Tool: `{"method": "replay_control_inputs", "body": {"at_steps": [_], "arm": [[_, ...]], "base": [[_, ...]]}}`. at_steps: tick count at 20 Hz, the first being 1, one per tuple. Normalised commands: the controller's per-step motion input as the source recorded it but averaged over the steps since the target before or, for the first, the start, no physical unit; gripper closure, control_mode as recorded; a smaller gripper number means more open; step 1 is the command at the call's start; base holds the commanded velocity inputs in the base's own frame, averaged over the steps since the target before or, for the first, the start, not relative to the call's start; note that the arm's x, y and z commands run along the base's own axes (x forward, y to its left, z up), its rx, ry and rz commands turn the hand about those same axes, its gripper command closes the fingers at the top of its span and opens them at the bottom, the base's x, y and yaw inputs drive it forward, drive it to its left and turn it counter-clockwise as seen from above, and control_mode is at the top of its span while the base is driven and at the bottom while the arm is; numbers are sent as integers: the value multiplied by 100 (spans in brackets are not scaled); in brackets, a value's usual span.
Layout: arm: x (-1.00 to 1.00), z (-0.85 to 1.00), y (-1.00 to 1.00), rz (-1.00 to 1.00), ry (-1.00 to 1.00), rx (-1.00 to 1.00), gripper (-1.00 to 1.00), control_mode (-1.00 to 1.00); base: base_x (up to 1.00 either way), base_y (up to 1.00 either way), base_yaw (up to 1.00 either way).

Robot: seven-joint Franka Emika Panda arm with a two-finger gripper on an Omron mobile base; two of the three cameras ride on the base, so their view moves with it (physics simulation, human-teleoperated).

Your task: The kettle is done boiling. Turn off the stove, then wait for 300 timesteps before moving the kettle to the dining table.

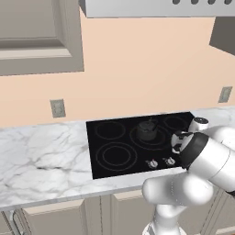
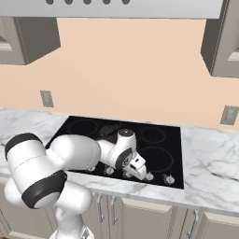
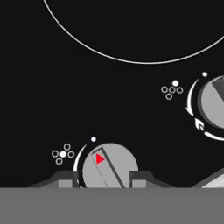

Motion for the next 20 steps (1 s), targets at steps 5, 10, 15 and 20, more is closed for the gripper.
{"method": "replay_control_inputs", "body": {"at_steps": [5,10,15,20], "arm": [[-8,69,0,-4,0,-1,-100,-100],[-2,80,0,-4,2,-3,-100,-100],[0,80,-6,-3,7,-1,-100,-100],[0,73,-5,-3,11,0,-100,-100]], "base": [[0,0,0],[0,0,0],[0,0,0],[0,0,0]]}}
